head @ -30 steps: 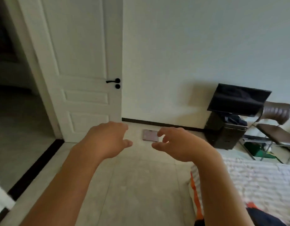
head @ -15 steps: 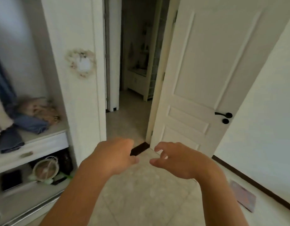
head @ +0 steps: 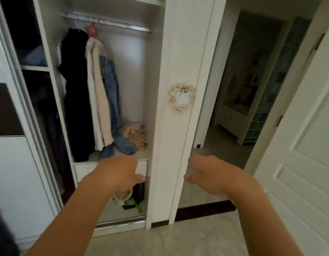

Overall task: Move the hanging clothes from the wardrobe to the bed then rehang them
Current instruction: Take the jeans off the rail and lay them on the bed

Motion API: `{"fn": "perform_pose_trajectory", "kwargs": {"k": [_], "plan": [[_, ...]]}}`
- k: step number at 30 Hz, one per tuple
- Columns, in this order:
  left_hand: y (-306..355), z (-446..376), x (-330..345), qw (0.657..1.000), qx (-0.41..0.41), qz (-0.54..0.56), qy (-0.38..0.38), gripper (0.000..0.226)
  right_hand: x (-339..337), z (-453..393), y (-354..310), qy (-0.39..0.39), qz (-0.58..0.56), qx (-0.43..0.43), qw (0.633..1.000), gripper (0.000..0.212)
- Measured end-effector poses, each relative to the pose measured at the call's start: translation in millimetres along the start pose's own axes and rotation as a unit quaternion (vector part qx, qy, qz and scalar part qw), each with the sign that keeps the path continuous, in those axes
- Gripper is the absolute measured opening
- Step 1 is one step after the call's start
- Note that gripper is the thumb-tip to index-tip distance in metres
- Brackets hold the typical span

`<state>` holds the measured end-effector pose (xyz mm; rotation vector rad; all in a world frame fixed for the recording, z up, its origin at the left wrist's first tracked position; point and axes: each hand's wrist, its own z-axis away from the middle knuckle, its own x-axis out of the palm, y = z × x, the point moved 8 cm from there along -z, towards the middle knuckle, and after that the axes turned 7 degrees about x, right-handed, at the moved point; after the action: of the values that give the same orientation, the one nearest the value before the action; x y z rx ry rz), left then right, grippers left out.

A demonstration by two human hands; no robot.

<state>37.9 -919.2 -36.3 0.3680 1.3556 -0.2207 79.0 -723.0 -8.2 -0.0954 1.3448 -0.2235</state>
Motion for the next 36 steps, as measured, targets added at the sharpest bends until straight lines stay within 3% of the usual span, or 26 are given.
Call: {"fn": "perform_pose_trajectory", "kwargs": {"k": [9, 12, 19, 23, 31, 36], "plan": [[-145, -51, -54, 0.999, -0.023, 0.006, 0.042, 0.052, -17, -97, -136, -0.005, 0.007, -0.068, 0.998, 0.057], [-193, -71, -76, 0.999, -0.02, -0.012, 0.038, 0.044, -26, -133, -182, 0.002, 0.01, -0.07, 0.997, 0.048], [-276, -114, -109, 0.999, -0.016, 0.0, 0.052, 0.053, -35, -215, -259, -0.013, 0.012, -0.093, 0.995, 0.041], [-305, -146, -132, 0.997, -0.011, -0.004, 0.071, 0.055, -48, -273, -286, 0.014, 0.024, -0.11, 0.994, 0.018], [-356, -250, -199, 0.982, -0.02, -0.034, 0.184, 0.048, -99, -393, -319, 0.042, 0.044, -0.139, 0.988, 0.045], [-371, -314, -253, 0.961, -0.008, -0.058, 0.271, 0.038, -153, -466, -346, 0.069, 0.045, -0.158, 0.984, 0.048]]}}
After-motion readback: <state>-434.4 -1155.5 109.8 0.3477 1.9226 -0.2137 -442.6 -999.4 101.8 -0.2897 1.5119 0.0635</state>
